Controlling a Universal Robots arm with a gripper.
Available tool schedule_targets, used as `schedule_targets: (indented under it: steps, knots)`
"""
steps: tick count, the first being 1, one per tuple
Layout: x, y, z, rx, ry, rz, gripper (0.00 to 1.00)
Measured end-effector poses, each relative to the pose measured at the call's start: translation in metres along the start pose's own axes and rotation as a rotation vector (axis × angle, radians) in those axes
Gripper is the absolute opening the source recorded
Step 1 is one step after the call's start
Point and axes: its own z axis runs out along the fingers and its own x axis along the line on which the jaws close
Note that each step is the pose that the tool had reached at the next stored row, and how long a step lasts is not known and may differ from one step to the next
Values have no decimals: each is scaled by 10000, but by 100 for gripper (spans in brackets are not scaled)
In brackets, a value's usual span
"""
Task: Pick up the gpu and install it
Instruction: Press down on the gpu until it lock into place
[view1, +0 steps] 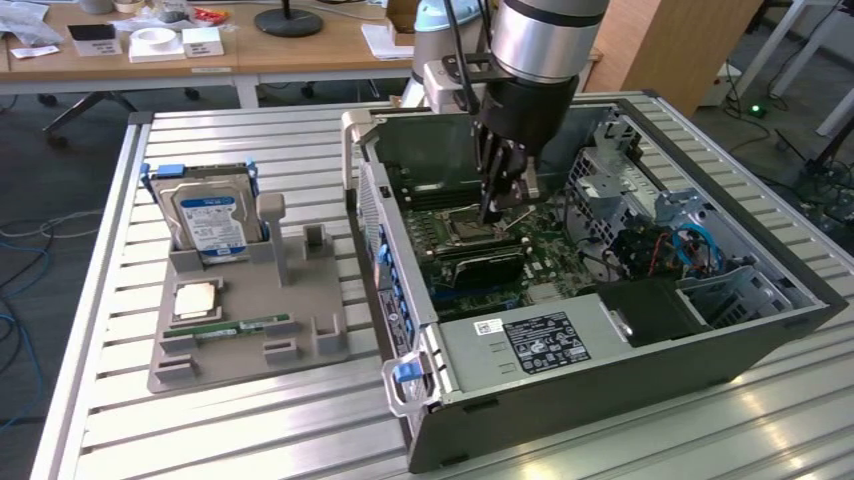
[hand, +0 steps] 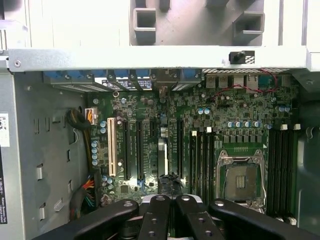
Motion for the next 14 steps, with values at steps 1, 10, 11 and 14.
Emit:
schedule_targets:
  steps: [1,10,11,14]
  knots:
    - [1,0,14,-2,2,0,11]
    - [4,0,176,-3,19,-1,11]
    - [5,1,194,-3,26,-1,11]
    - [4,1,226,-3,54,-1,11]
